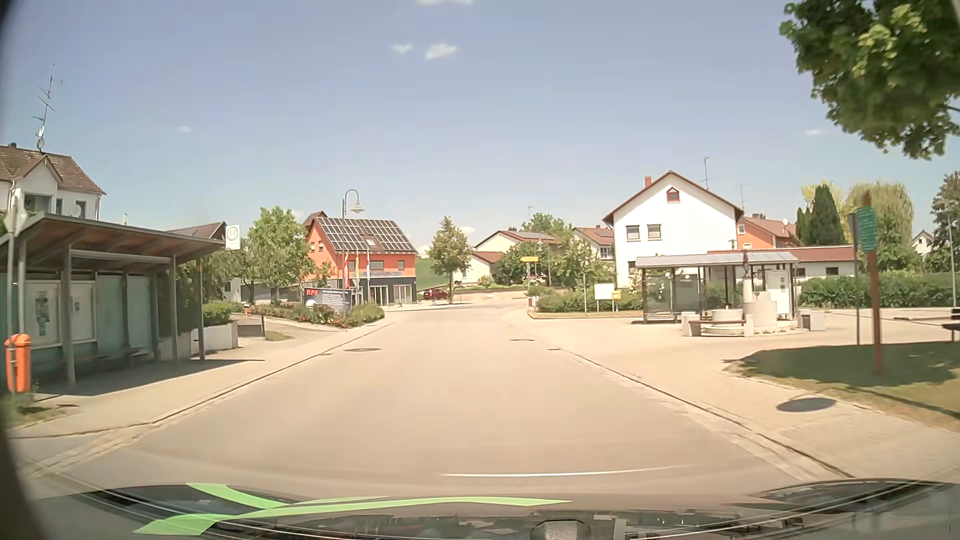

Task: Follow the waypoints while adhering to traffic rules and regulations

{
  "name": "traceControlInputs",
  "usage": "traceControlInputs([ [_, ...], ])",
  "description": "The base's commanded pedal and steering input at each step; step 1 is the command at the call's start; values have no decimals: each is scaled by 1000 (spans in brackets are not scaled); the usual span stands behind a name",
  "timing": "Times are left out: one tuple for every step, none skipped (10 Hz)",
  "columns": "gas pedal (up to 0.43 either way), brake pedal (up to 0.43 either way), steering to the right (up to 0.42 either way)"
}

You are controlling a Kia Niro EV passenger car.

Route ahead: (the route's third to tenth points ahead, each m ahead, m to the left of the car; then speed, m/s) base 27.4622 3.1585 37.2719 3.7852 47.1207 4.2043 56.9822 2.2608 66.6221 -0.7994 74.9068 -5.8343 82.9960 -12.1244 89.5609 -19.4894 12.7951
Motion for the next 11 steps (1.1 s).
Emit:
traceControlInputs([
  [118,0,-39],
  [87,0,-36],
  [59,0,-32],
  [59,0,-29],
  [59,0,-27],
  [67,0,-26],
  [67,0,-26],
  [67,0,-25],
  [67,0,-22],
  [59,0,-18],
  [59,0,-17],
])
